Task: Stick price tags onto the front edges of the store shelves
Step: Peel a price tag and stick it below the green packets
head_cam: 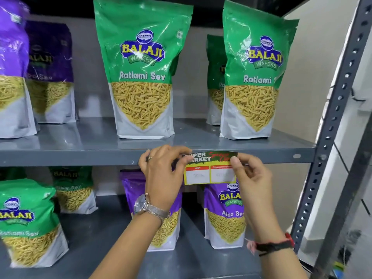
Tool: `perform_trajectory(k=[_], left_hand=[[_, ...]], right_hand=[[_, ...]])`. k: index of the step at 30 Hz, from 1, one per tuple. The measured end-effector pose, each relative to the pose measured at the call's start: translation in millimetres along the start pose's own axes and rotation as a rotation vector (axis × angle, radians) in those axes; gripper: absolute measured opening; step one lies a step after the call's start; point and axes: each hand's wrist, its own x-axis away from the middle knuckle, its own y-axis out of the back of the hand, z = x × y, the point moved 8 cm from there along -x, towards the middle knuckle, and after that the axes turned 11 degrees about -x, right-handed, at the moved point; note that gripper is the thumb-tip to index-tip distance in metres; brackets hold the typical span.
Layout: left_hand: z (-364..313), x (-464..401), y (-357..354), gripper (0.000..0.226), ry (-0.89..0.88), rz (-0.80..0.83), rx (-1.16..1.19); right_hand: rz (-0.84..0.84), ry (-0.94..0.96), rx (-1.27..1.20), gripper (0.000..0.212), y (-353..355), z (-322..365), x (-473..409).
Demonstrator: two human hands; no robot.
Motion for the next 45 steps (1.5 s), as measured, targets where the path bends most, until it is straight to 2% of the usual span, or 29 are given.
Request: perform_trajectory(k=[3, 13, 18, 22, 35, 40, 45], left_hand=[[3.9, -4.5, 3.6, 0.004, 0.06, 0.001, -0.04], [5.8, -5.6, 1.3, 0.007, 0.081, -0.018, -0.119], [5.9, -6.6, 0.2, 0.016, 0.104, -0.027, -0.127], [5.7, -6.9, 0.3, 0.009, 0.101, -0.043, -0.129], [6.7, -5.5, -3.6, 0.007, 0.084, -0.057, -0.117], [8.7, -7.0, -4.8, 0.024, 0.073, -0.04, -0.198], [6.0, -9.6, -8.7, 0.012, 0.014, 0.028, -0.241]], right_hand=[[-0.03, -0.02, 0.088, 0.028, 0.6, -5.4, -2.2], [-0.083, -0.035, 0.073, 0.029, 1.9, -11.0, -9.3], [-0.114, -0.029, 0.107, 0.03, 2.2, -15.3, -11.4], [-0.138, -0.019, 0.15, 0.034, 1.5, -16.2, -14.2], [-0.168, -0.003, 0.257, 0.035, -0.6, -9.7, -11.6], [-0.141, 0.115, 0.418, 0.028, -1.6, 7.9, -11.6], [-0.034, 0.226, 0.598, 0.021, -11.3, 22.3, -18.2]])
